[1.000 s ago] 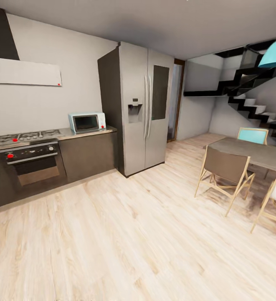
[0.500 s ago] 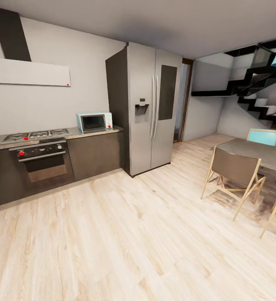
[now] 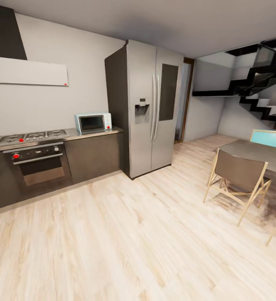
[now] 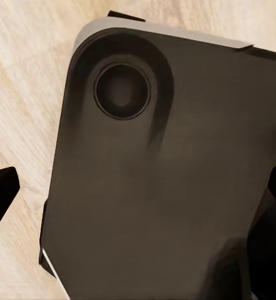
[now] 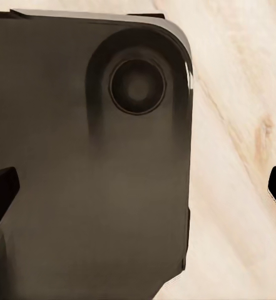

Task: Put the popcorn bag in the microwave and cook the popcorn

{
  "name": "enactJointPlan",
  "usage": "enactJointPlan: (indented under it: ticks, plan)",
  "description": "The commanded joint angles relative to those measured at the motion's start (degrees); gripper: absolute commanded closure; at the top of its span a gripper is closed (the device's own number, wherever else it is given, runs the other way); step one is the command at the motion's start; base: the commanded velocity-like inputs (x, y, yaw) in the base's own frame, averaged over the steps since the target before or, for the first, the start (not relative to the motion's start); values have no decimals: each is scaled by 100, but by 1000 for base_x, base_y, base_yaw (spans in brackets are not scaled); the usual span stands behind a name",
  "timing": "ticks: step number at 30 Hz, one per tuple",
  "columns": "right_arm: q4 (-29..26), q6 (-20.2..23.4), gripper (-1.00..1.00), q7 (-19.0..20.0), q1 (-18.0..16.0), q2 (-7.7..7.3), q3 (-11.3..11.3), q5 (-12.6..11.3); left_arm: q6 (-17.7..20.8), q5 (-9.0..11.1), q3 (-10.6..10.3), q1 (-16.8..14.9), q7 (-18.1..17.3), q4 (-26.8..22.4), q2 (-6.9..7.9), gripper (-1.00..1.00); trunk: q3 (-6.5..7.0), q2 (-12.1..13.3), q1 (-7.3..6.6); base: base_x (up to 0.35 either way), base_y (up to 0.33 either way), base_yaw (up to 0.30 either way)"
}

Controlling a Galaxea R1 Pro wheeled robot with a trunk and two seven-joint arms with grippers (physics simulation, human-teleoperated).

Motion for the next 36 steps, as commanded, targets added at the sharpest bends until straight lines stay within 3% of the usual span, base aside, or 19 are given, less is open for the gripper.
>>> enactJointPlan:
  ticks: [1, 36]
  plan:
    - [1, -20, -100, -10, 0, 0, 2, -6, -5, 32, 8, 3, 3, -9, -1, -100, -3, -2, 4, 322, 0, 0]
    - [1, -31, -100, -1, 0, -9, 2, -6, 16, 46, 23, 3, 11, -9, -1, -100, -3, -2, 4, 324, 0, 0]
